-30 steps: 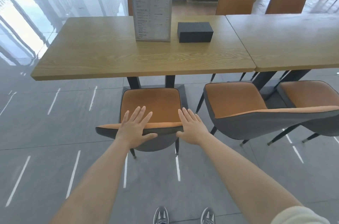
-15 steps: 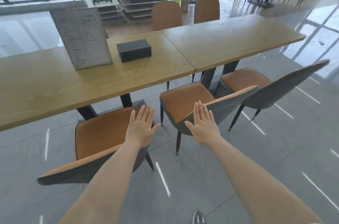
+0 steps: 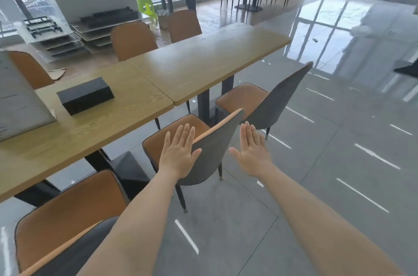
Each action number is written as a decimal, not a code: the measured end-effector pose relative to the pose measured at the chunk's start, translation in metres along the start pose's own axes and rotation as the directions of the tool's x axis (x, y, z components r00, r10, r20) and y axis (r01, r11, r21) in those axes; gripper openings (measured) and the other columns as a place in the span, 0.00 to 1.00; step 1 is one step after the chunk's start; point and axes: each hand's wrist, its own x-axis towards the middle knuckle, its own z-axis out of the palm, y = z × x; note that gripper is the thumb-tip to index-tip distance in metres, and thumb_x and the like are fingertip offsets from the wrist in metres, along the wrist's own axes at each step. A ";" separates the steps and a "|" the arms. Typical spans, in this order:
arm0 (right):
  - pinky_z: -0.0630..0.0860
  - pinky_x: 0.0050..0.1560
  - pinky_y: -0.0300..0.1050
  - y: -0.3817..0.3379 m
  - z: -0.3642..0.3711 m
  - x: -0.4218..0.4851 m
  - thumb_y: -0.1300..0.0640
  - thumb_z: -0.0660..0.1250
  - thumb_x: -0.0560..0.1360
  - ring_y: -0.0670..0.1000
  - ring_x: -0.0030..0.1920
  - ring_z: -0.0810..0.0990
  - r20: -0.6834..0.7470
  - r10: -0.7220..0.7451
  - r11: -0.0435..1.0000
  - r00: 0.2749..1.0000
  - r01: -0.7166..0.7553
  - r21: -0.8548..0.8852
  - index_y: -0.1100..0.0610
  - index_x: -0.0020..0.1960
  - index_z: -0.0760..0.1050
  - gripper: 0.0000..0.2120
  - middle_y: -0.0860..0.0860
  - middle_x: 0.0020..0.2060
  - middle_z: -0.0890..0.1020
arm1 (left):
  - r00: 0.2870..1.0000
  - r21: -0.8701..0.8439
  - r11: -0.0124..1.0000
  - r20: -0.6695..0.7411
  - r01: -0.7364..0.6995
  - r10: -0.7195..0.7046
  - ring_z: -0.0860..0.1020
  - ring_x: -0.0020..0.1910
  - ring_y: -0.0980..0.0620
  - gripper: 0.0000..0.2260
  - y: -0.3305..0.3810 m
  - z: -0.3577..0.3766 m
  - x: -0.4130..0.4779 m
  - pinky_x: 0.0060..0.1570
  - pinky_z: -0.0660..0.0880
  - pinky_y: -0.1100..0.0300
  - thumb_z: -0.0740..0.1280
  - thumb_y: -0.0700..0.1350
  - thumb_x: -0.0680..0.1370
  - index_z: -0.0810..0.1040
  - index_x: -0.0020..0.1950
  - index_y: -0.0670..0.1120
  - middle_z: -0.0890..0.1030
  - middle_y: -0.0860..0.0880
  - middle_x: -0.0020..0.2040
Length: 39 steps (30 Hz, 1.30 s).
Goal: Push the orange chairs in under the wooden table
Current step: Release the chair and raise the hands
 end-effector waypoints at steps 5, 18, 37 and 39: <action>0.29 0.67 0.45 0.069 -0.014 0.027 0.42 0.43 0.79 0.51 0.73 0.31 -0.026 0.046 0.997 0.999 -0.044 0.068 0.56 0.70 0.25 0.33 0.53 0.74 0.32 | 0.999 -0.009 1.000 -0.030 -0.021 0.021 0.35 0.75 0.49 0.27 0.057 0.005 0.057 0.69 0.31 0.52 0.41 0.60 0.79 0.29 0.70 0.51 0.37 0.50 0.77; 0.31 0.71 0.47 0.227 -0.053 0.118 0.43 0.44 0.80 0.50 0.74 0.32 -0.017 0.167 0.981 0.986 -0.164 0.108 0.56 0.72 0.28 0.32 0.52 0.74 0.34 | 0.989 0.019 0.989 -0.030 -0.144 0.145 0.37 0.76 0.49 0.28 0.187 0.015 0.236 0.70 0.33 0.51 0.41 0.59 0.80 0.33 0.74 0.48 0.38 0.48 0.77; 0.32 0.72 0.48 0.476 -0.160 0.407 0.43 0.44 0.80 0.51 0.74 0.34 -0.085 0.218 0.975 0.972 -0.213 0.064 0.56 0.72 0.28 0.33 0.52 0.74 0.34 | 0.956 -0.038 0.956 -0.043 -0.292 0.290 0.35 0.74 0.51 0.27 0.361 0.032 0.621 0.68 0.31 0.52 0.41 0.59 0.80 0.28 0.68 0.49 0.30 0.51 0.70; 0.32 0.72 0.48 0.511 -0.165 0.433 0.43 0.44 0.80 0.51 0.74 0.33 -0.082 0.204 0.978 0.976 -0.199 0.066 0.56 0.72 0.28 0.32 0.52 0.74 0.33 | 0.958 -0.016 0.958 -0.027 -0.285 0.284 0.35 0.75 0.50 0.26 0.383 0.039 0.654 0.68 0.31 0.51 0.41 0.59 0.80 0.27 0.67 0.49 0.30 0.50 0.70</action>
